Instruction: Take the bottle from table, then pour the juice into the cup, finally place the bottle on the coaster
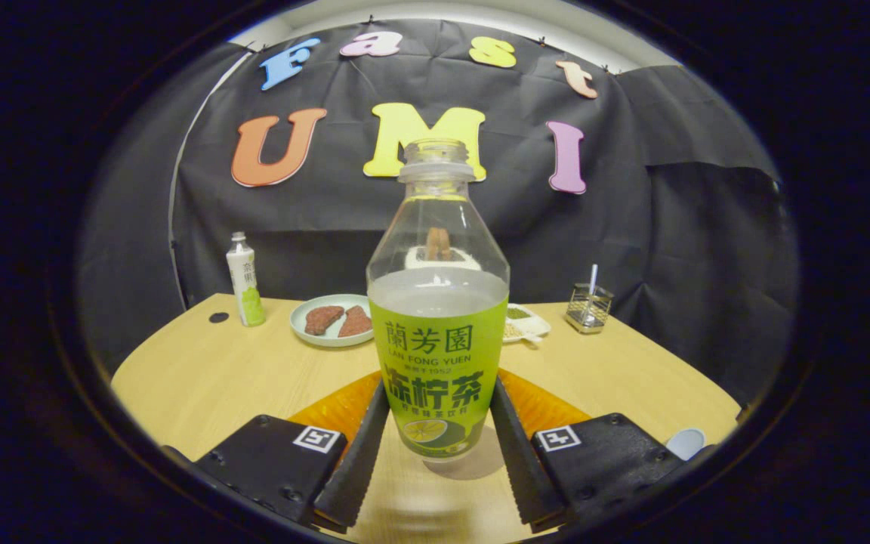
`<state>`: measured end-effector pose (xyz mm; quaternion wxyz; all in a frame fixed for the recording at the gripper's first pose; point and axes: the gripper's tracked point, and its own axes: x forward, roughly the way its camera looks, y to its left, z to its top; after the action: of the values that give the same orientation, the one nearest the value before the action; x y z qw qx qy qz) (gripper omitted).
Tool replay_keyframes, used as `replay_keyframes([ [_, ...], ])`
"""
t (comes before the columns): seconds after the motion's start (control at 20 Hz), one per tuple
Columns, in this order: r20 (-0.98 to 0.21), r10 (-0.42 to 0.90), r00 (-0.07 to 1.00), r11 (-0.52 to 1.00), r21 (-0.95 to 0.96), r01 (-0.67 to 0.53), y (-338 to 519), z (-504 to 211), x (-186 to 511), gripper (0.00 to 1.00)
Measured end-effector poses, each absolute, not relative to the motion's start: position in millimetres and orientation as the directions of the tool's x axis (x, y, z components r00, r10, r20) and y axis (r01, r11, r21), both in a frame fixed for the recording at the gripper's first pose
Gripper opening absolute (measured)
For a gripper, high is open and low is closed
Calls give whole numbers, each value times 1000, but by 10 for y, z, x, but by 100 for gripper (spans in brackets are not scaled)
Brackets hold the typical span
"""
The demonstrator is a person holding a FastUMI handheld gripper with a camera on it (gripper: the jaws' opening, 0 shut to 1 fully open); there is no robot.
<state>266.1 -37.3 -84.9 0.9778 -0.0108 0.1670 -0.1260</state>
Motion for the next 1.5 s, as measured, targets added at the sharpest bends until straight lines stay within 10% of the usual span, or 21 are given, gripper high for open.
replay_keyframes([
  [1.5, -356, -173, 918, 985, -51, 166, -749, -1180, 2868, 91],
])
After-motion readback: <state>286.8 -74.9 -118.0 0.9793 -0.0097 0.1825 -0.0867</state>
